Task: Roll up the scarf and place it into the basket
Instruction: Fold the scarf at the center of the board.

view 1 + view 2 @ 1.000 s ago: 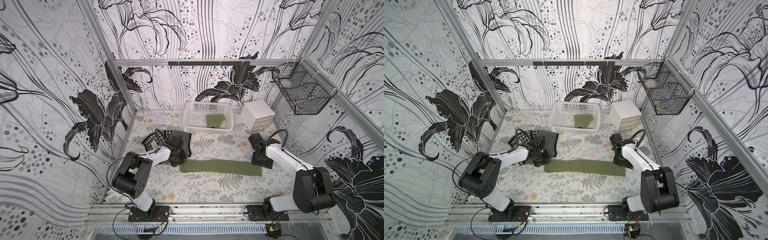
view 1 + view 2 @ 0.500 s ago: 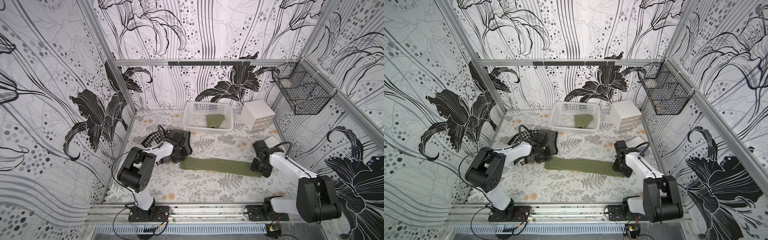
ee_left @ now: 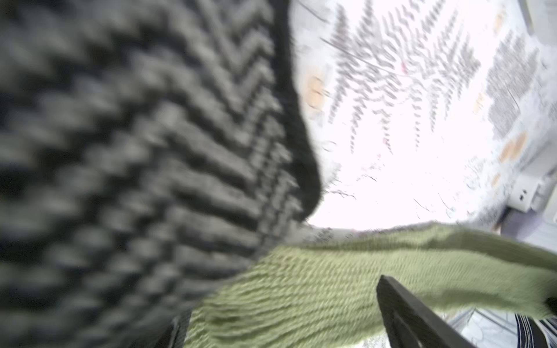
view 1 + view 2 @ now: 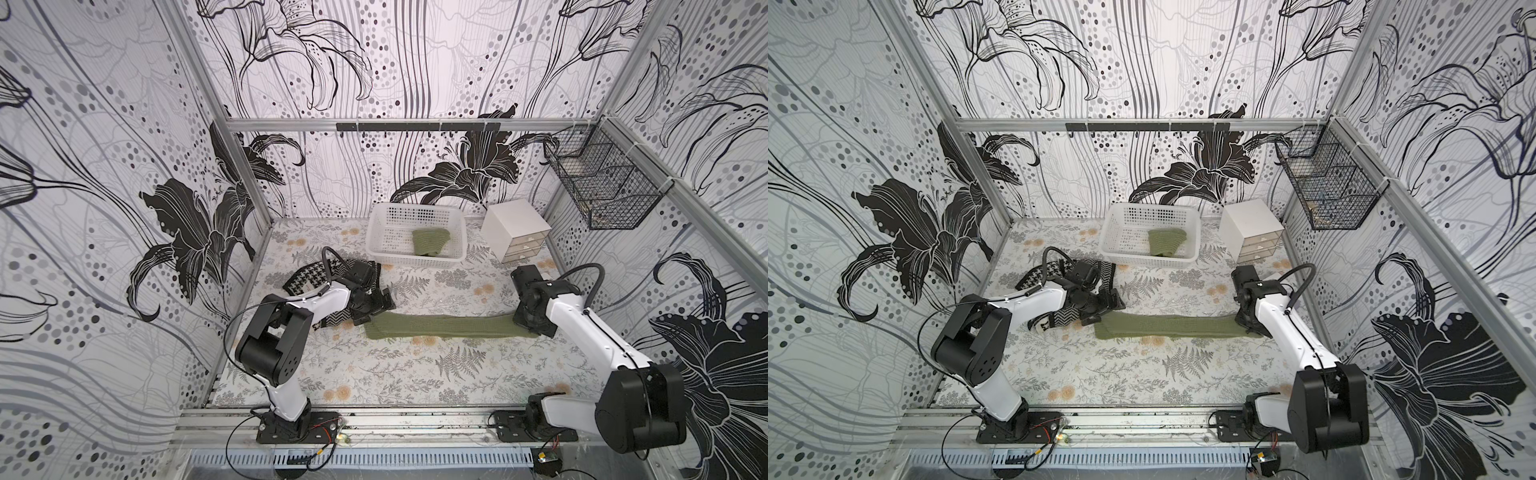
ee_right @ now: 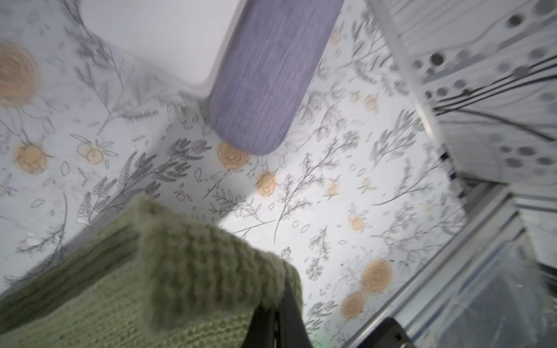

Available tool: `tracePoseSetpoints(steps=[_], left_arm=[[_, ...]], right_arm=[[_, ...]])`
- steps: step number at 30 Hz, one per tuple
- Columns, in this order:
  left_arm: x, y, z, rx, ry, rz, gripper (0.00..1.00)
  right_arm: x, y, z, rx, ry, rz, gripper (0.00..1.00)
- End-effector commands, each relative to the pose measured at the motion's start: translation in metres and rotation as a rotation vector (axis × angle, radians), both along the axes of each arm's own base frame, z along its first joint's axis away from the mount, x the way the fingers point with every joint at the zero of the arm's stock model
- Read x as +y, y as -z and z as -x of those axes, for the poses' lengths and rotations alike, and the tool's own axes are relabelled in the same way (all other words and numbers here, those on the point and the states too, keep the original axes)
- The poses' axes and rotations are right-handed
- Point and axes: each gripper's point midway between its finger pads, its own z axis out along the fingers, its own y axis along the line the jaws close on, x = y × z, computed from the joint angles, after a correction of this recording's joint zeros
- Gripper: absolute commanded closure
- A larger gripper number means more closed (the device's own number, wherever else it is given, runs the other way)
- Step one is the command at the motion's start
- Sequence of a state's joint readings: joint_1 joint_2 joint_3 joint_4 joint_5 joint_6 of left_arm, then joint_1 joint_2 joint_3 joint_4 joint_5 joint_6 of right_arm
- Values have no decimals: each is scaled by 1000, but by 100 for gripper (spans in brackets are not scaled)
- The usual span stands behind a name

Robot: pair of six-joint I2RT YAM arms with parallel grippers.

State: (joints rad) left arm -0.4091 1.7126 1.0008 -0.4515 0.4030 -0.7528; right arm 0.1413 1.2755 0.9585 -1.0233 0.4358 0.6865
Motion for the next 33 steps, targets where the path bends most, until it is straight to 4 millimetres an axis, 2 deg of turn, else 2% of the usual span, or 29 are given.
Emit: tracePoseSetpoints(steps=[1, 3, 4, 7, 11, 14, 15, 18, 23, 24, 25, 26, 27, 28, 30, 33], left_arm=[[-7, -41, -7, -100, 8, 61, 1], [2, -65, -10, -150, 1, 43, 1], [8, -77, -13, -175, -4, 45, 1], [36, -97, -19, -200, -54, 51, 1], [81, -114, -21, -234, -127, 16, 1], [110, -119, -19, -247, -188, 6, 1], [119, -120, -18, -251, -207, 5, 1], [136, -115, -11, -232, -232, -7, 1], [140, -107, -7, -221, -230, -5, 1], [138, -105, -7, -219, -227, 6, 1], [134, -101, -8, -209, -219, 23, 1], [130, -97, -8, -195, -210, 37, 1], [127, -92, -7, -177, -197, 39, 1], [122, -88, -6, -159, -183, 37, 1], [108, -83, -6, -154, -155, 46, 1], [75, -77, -6, -140, -94, 60, 1]], right_arm=[[-15, -21, 21, 97, -49, 107, 100], [13, -20, 10, 46, -130, 38, 100], [33, -20, 3, 18, -184, 0, 100], [111, -16, -17, -28, -364, -157, 100], [209, -16, -30, -19, -579, -196, 100], [265, -6, -36, -5, -680, -224, 100], [284, 3, -38, 15, -712, -246, 100], [332, 15, -40, 46, -791, -291, 100], [407, 28, -23, 63, -909, -428, 100], [419, 29, -20, 61, -928, -468, 95], [427, 30, -18, 67, -942, -508, 76], [428, 30, -17, 71, -948, -516, 66], [426, 27, -15, 69, -952, -516, 54], [420, 24, -12, 67, -947, -515, 35], [401, 19, -7, 56, -935, -500, 24], [358, 12, -1, 31, -861, -477, 23]])
